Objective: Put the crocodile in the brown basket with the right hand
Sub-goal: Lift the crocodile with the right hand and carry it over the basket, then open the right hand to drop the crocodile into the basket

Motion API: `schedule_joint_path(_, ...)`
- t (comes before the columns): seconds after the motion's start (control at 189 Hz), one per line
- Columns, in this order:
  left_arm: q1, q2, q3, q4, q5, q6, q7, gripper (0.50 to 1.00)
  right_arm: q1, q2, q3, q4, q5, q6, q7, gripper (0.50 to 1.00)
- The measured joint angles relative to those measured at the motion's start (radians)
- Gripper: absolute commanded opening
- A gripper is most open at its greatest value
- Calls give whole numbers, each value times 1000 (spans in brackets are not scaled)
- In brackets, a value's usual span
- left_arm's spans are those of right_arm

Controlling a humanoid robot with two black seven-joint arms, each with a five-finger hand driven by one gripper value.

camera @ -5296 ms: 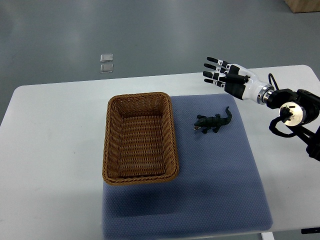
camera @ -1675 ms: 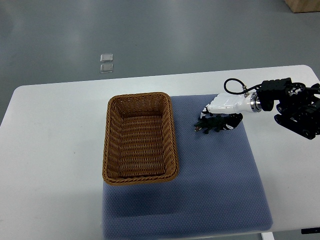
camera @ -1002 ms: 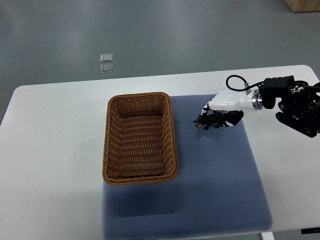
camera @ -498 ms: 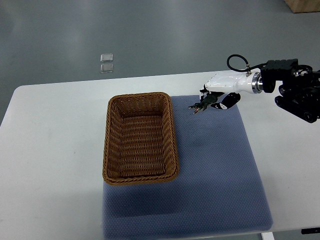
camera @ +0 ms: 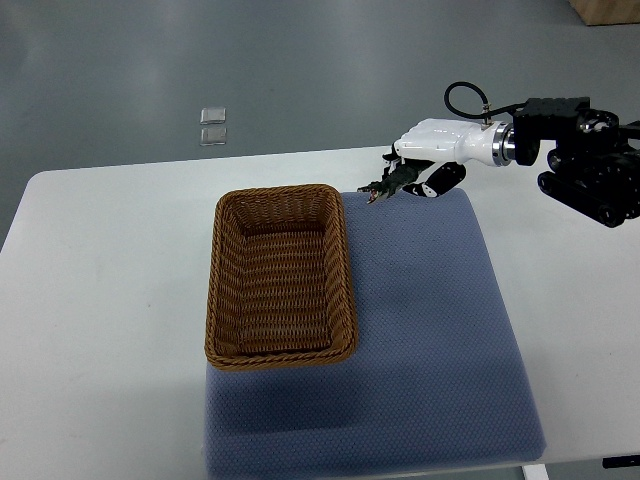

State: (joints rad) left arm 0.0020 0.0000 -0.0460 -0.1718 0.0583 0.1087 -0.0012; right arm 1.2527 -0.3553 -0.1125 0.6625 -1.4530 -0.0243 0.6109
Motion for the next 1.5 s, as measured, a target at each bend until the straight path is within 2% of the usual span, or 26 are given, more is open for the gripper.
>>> schedule_joint_path(0.164, 0, 0, 0, 0, 0, 0, 0, 1000, 37, 28, 2, 40, 3, 2, 0, 500)
schedule_joint_path(0.488, 0, 0, 0, 0, 0, 0, 0, 1000, 42, 155, 89, 109, 5, 3, 0, 500)
schedule_joint_path(0.748, 0, 0, 0, 0, 0, 0, 0, 1000, -1, 274, 85, 109, -5, -2, 0, 500)
schedule_joint_path(1.044, 0, 0, 0, 0, 0, 0, 0, 1000, -63, 294, 80, 89, -10, -5, 0, 502)
schedule_joint_path(1.06, 0, 0, 0, 0, 0, 0, 0, 1000, -64, 294, 80, 88, -10, -5, 0, 543)
schedule_joint_path(1.129, 0, 0, 0, 0, 0, 0, 0, 1000, -68, 294, 80, 88, -10, -6, 0, 641)
schedule_joint_path(1.135, 0, 0, 0, 0, 0, 0, 0, 1000, -68, 294, 80, 88, -10, -6, 0, 666)
schedule_joint_path(1.14, 0, 0, 0, 0, 0, 0, 0, 1000, -68, 294, 80, 88, -10, -6, 0, 666)
schedule_joint_path(1.145, 0, 0, 0, 0, 0, 0, 0, 1000, -69, 294, 80, 88, -10, -6, 0, 690)
schedule_joint_path(1.161, 0, 0, 0, 0, 0, 0, 0, 1000, -69, 294, 80, 88, -10, -6, 0, 713)
schedule_joint_path(1.166, 0, 0, 0, 0, 0, 0, 0, 1000, -70, 294, 80, 88, -10, -6, 0, 737)
schedule_joint_path(1.172, 0, 0, 0, 0, 0, 0, 0, 1000, -70, 294, 80, 88, -10, -6, 0, 738)
schedule_joint_path(1.188, 0, 0, 0, 0, 0, 0, 0, 1000, -71, 294, 80, 88, -10, -6, 0, 780)
schedule_joint_path(1.219, 0, 0, 0, 0, 0, 0, 0, 1000, -73, 294, 81, 88, -10, -7, 0, 821)
schedule_joint_path(1.251, 0, 0, 0, 0, 0, 0, 0, 1000, -76, 294, 82, 88, -9, -9, 0, 842)
schedule_joint_path(1.309, 0, 0, 0, 0, 0, 0, 0, 1000, -79, 294, 83, 88, -8, -18, 0, 919)
schedule_joint_path(1.5, 0, 0, 0, 0, 0, 0, 0, 1000, -85, 294, 81, 88, -4, -67, 0, 928)
